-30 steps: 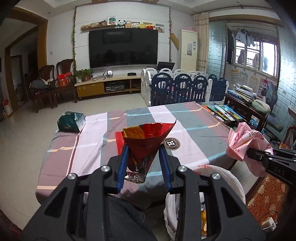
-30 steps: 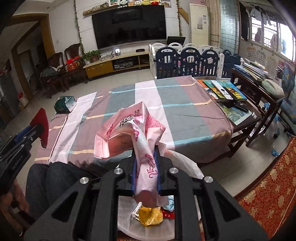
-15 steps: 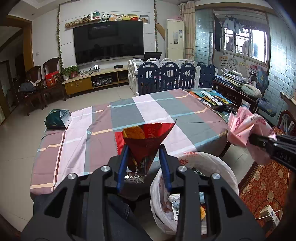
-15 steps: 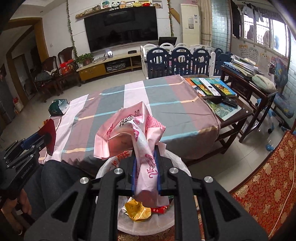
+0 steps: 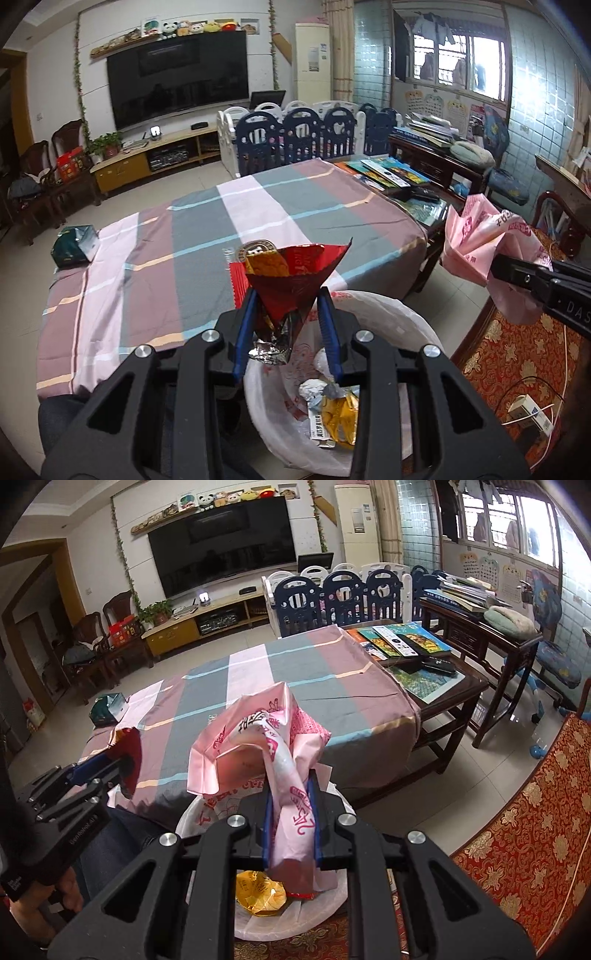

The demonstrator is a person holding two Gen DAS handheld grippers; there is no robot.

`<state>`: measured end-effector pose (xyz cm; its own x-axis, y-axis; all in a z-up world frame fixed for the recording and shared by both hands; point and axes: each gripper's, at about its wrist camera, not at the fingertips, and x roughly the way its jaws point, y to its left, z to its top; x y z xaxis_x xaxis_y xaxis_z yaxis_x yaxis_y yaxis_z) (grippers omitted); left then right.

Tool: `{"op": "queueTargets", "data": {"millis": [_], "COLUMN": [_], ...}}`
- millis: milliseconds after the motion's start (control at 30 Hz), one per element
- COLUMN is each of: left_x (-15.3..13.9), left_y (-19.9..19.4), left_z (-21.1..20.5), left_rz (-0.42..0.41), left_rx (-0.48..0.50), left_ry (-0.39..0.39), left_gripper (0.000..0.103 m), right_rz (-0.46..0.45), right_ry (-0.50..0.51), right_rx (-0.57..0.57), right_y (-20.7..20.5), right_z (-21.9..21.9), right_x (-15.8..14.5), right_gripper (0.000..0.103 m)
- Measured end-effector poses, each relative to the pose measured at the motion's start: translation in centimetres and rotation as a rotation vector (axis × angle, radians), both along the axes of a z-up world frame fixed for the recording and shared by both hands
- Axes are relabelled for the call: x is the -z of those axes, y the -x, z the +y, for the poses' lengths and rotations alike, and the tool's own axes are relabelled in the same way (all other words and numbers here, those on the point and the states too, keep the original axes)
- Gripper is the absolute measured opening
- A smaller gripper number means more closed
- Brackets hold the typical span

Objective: Collect trash
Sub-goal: 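Carry the red chip bag and pink bag over the wastebasket with both tools, then open both tools to drop the red bag and pink bag into the wastebasket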

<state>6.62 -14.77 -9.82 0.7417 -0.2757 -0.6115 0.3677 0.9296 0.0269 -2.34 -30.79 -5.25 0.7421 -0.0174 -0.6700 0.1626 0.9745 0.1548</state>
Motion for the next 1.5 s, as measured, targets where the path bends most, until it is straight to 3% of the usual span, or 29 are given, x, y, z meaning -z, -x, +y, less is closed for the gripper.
{"op": "queueTargets", "data": {"millis": [367, 700, 767, 867, 1033, 1267, 1500], "left_x": [3.5, 4.8, 5.3, 6.2, 5.2, 0.6, -3.3], "left_y": [-1.8, -2.1, -2.4, -2.4, -1.9, -0.8, 2.0], "left_z": [-2.5, -3.4, -3.6, -4.1, -2.7, 2.3, 4.4], "left_rz": [0.126, 0.177, 0.201, 0.244, 0.180, 0.067, -0.028], "left_rx": [0.074, 0.098, 0.107, 0.131, 0.032, -0.134, -0.159], "left_ry": [0.006, -0.004, -0.009, -0.027, -0.053, 0.014, 0.024], "left_gripper": [0.034, 0.035, 0.038, 0.053, 0.070, 0.085, 0.096], "right_rz": [0.010, 0.029, 0.035, 0.041, 0.062, 0.164, 0.187], "right_ry": [-0.019, -0.026, -0.028, -0.032, -0.038, -0.067, -0.062], "right_rx": [0.018, 0.011, 0.012, 0.015, 0.002, -0.064, -0.065], "right_y": [0.2, -0.1, -0.3, -0.5, -0.9, -2.2, -2.3], "right_z": [-1.1, -1.1, -1.2, -1.3, -1.0, 1.8, 3.6], "right_x": [0.5, 1.1, 1.2, 1.3, 1.9, 5.5, 5.6], "right_gripper": [0.017, 0.017, 0.017, 0.017, 0.017, 0.018, 0.046]}}
